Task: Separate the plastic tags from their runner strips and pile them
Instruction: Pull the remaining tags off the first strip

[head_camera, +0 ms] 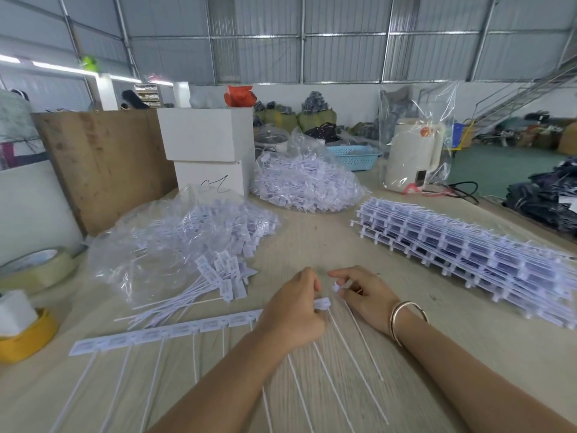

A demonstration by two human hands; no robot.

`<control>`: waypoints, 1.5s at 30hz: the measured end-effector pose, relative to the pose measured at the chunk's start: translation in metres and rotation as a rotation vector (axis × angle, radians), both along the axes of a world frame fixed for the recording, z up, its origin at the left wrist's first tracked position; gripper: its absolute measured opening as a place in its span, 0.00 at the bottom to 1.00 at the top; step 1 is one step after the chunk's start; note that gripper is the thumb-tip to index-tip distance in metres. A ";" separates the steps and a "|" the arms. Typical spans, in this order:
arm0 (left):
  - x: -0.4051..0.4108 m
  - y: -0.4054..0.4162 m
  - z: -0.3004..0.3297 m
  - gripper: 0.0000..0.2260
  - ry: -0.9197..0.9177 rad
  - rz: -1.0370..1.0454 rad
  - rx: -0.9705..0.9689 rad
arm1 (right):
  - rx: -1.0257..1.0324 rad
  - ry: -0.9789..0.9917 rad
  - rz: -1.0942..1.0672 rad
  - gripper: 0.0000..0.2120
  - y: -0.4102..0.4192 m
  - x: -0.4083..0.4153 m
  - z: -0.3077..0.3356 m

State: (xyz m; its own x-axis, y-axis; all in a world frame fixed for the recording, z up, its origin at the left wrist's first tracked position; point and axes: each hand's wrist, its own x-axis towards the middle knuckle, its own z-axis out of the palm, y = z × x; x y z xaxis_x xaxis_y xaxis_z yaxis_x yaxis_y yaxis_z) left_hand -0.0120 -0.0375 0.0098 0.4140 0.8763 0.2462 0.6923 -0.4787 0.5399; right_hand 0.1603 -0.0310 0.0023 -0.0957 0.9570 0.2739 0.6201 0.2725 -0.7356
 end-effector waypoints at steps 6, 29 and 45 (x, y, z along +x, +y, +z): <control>0.001 -0.001 0.000 0.15 -0.053 -0.083 0.199 | -0.051 0.033 0.072 0.08 -0.007 -0.006 0.007; -0.012 0.002 0.004 0.07 0.178 0.051 0.331 | -0.158 0.211 0.187 0.05 -0.006 -0.006 0.006; -0.014 0.009 -0.001 0.05 -0.283 -0.017 -0.049 | -0.024 0.235 0.195 0.04 -0.009 -0.004 0.005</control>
State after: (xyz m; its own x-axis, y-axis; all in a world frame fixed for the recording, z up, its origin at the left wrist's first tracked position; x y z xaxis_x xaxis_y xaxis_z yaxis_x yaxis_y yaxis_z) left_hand -0.0255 -0.0290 0.0088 0.3496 0.8835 0.3119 0.5026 -0.4578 0.7334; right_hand 0.1564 -0.0398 0.0077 -0.2151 0.9331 0.2882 0.3698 0.3510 -0.8603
